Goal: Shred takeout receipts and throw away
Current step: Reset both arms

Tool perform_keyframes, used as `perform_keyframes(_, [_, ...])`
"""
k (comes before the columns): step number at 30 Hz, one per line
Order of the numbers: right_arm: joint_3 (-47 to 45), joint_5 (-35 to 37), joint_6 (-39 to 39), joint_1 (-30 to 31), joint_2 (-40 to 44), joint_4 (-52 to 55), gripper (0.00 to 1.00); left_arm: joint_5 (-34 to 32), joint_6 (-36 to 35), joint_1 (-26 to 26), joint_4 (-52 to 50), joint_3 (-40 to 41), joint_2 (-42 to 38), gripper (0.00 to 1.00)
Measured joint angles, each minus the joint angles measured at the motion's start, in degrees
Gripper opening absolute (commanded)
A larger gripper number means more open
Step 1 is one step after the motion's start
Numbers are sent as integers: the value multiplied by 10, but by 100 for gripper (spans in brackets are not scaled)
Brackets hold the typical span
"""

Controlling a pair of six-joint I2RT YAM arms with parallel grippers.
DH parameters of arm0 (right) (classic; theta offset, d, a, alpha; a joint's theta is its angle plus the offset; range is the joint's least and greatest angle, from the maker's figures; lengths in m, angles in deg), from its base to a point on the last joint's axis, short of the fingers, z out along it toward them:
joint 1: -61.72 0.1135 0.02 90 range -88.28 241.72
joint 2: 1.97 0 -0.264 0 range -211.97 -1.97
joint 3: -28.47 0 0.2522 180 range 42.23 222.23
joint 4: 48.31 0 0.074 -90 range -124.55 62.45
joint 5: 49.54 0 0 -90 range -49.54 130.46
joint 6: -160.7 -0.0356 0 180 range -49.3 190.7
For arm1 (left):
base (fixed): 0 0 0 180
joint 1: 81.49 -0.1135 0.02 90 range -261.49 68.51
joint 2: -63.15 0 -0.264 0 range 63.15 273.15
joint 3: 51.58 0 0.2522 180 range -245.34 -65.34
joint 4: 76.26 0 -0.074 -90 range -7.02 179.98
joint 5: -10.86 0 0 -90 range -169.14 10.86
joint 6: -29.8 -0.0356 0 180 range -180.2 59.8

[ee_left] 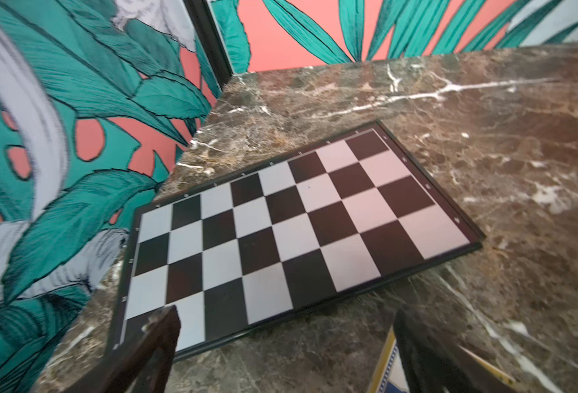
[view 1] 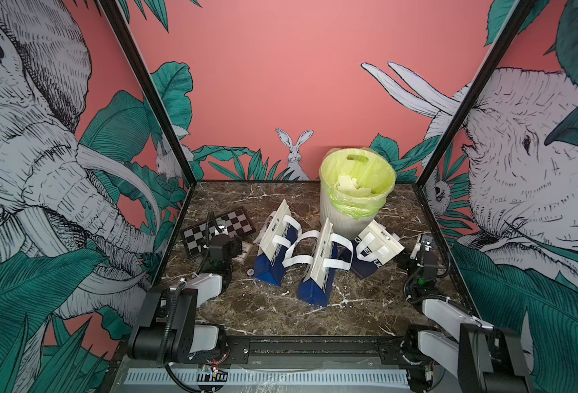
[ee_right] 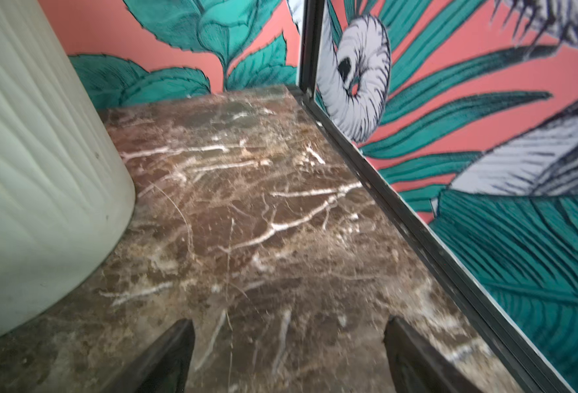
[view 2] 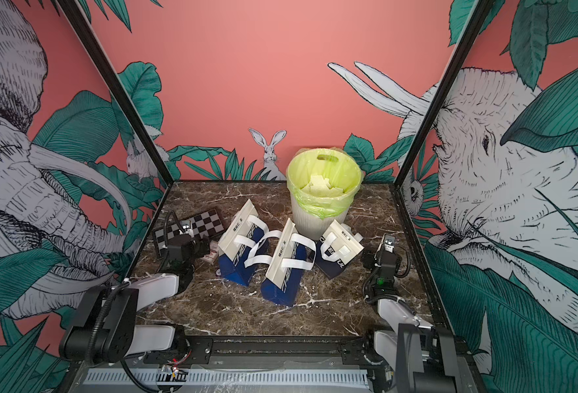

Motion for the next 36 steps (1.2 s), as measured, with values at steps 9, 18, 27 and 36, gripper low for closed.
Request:
perform_keyframes(9, [0,-30,12,0,-125,-141,86,48,-38,0,127,10,57,99])
perform_keyframes(18, [0,-60,14,0,-211,-229,87,73,-53,0,193,23,128,100])
perform_keyframes(27, [26,-63,17,4,-236,-233,99,123,-59,-16,174,-2,128,100])
perform_keyframes(36, [103,-26,48,56,-235,-140,99,178,-55,-47,140,-21,128,100])
